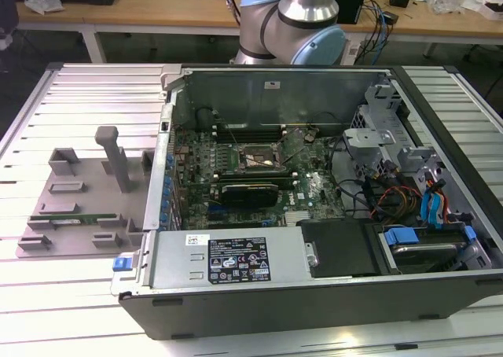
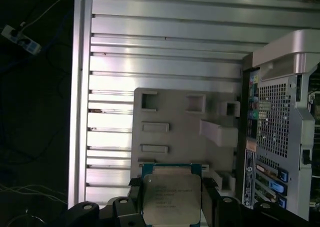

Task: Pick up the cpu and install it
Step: 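Pick up the cpu and move it towards the insertion slot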

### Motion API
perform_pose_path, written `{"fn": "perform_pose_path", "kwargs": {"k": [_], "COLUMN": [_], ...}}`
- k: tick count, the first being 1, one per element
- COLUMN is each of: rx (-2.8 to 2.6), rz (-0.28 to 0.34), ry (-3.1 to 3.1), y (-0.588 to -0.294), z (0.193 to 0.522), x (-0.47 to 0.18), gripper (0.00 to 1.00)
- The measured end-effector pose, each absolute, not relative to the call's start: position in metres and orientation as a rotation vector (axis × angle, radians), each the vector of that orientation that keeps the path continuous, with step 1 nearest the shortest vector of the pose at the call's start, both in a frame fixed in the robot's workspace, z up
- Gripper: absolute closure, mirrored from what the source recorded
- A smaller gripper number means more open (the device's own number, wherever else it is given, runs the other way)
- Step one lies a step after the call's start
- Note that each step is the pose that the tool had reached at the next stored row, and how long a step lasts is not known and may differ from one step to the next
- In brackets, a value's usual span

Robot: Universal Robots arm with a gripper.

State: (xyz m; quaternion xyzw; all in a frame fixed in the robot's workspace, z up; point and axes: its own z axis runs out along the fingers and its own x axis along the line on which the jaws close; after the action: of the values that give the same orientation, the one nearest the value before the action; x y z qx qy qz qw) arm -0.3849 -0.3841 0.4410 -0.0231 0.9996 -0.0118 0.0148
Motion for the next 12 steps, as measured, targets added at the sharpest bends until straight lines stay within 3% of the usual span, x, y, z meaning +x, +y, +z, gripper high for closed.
{"fn": "perform_pose_path", "kwargs": {"k": [12], "rx": [-0.072], "rz": [-0.037], "ry": [3.111], "y": [-0.3841], "z": [0.4291], "x": [-0.3766], "gripper": [0.45]}}
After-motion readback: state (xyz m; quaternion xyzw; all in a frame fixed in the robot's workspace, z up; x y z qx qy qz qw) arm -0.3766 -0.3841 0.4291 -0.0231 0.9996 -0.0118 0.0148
